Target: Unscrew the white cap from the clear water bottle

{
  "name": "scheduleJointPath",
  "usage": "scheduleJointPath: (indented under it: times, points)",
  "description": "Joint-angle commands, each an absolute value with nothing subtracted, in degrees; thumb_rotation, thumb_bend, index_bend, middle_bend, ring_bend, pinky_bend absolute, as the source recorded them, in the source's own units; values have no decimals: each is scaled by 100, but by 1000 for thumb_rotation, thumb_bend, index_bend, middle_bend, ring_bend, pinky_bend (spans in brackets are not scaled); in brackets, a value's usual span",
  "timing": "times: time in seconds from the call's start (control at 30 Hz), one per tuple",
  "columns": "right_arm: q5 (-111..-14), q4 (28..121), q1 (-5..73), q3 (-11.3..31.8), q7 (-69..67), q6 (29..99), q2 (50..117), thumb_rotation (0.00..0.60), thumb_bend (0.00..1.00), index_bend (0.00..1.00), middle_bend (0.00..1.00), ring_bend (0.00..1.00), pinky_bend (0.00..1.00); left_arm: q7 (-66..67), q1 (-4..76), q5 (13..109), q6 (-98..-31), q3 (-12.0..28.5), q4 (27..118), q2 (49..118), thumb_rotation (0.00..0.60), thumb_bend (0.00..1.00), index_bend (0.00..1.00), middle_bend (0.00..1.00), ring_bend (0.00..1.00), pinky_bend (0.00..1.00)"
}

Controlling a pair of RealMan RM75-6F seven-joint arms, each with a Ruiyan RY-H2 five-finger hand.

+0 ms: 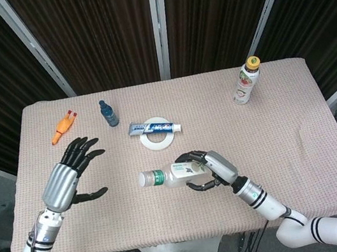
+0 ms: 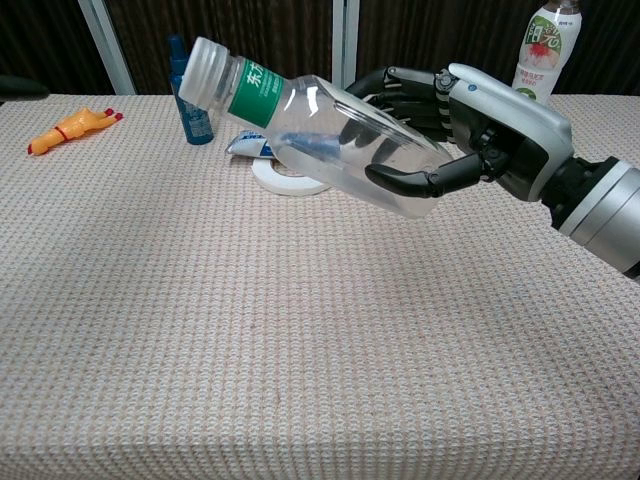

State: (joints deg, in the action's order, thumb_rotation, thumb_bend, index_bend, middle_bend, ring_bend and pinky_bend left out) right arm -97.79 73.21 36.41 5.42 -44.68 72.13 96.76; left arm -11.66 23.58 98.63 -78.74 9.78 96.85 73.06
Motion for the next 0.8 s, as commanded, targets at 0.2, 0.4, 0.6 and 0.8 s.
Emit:
scheduleJointPath:
  times: [0.2, 0.4, 0.6, 0.8]
  points:
    - [-9672, 7158, 3739, 582, -4626, 7305, 9869, 600, 587, 522, 465, 306, 355, -1180, 2616, 9882, -7877, 1032, 9775, 7601, 600, 37, 202, 80, 3, 19]
    - [-9647, 7097, 3790, 587, -4694, 7388, 9962, 600, 587, 528, 468, 309, 357, -1140, 2743, 9885, -7899, 1026, 9879, 7730, 600, 37, 202, 80, 3, 20]
    - [-9629, 7102, 3823, 577, -4661, 7444, 9986, 600, 586, 531, 472, 313, 360, -1092, 2827, 9846, -7916, 1017, 9933, 7803, 600, 37, 202, 80, 3, 19]
    - [-9605, 7130, 3840, 531, -4647, 7442, 9978, 600, 586, 531, 471, 313, 360, -1097, 2895, 9780, -7928, 1015, 9956, 7864, 600, 37, 202, 80, 3, 19]
